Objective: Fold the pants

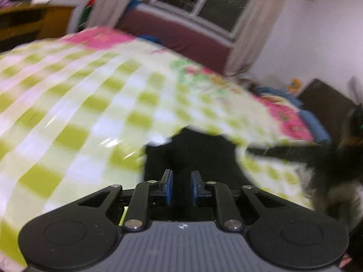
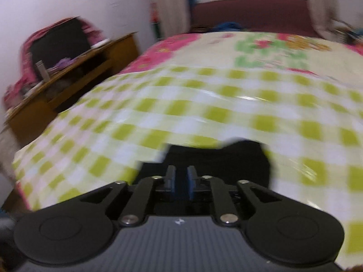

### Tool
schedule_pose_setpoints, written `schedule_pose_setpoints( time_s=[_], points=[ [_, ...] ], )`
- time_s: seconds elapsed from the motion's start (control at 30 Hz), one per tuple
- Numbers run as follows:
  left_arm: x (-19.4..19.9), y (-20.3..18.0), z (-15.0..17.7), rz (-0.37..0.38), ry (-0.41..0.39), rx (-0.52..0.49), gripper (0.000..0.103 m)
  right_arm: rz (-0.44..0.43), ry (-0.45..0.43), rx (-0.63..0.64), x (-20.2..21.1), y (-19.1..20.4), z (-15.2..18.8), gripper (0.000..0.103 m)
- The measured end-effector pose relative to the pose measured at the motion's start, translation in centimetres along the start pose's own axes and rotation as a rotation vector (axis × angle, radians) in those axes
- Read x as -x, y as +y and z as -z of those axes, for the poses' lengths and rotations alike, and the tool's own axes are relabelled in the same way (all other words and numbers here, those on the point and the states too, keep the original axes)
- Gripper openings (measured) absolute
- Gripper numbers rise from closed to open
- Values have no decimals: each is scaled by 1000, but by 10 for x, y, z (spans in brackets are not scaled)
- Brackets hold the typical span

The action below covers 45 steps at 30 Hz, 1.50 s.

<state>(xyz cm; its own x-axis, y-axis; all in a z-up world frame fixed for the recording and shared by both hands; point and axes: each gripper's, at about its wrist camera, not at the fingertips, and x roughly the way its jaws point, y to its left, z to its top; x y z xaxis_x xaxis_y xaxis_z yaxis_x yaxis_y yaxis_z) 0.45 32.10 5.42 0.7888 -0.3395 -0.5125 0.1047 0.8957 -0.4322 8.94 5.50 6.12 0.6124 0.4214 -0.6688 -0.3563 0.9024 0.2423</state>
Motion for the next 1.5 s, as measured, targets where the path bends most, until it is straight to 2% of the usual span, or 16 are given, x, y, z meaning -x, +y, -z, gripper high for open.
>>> schedule_pose_setpoints(
  time_s=[0.13, 0.2, 0.27, 0.37, 0.43, 0.53, 0.63, 0.77, 0.9, 0.97, 1.03, 1.1, 1.23, 1.37, 1.43, 1.5],
  points=[
    [-30, -47, 1, 106, 34, -86, 40, 69, 5, -54, 18, -34, 25, 18],
    [-63, -57, 9, 72, 91, -146, 40, 83, 27, -72, 13, -44, 34, 18],
    [-97, -48, 15, -60, 162, -213, 32, 65, 33, -110, 2, -55, 38, 18],
    [-117, -4, 12, -57, 232, -106, 23, -16, 31, -209, -22, -76, 41, 34],
    [-114, 13, 6, -5, 244, -5, 23, -81, 17, -286, -32, -92, 42, 42],
    [-114, -3, 11, -45, 244, -113, 23, -192, -1, -364, -44, -107, 42, 60],
    [-112, -14, 14, -69, 239, -201, 23, -223, -13, -379, -51, -115, 37, 59],
    [-123, 4, 11, -10, 226, -167, 23, -172, -62, -378, -47, -128, 36, 62],
    [-145, 11, 6, 6, 244, -155, 23, -205, -18, -431, -87, -137, 24, 65],
    [-152, 13, 2, 21, 264, -170, 23, -222, -20, -421, -103, -138, 12, 63],
    [-157, 21, 1, 58, 270, -142, 23, -266, -27, -430, -110, -141, 0, 51],
    [-165, 29, -1, 101, 281, -71, 23, -281, -1, -471, -119, -149, -10, 24],
    [-188, 3, -4, 125, 281, -149, 23, -308, 23, -539, -116, -175, -10, 17],
    [-219, -22, -10, 189, 272, -149, 23, -142, -22, -503, -90, -202, -12, 16],
    [-220, -35, -13, 179, 264, -194, 23, 11, -19, -496, -83, -218, -19, 17],
    [-208, -37, -18, 155, 262, -202, 23, 59, -52, -479, -62, -221, -21, 20]
  ],
)
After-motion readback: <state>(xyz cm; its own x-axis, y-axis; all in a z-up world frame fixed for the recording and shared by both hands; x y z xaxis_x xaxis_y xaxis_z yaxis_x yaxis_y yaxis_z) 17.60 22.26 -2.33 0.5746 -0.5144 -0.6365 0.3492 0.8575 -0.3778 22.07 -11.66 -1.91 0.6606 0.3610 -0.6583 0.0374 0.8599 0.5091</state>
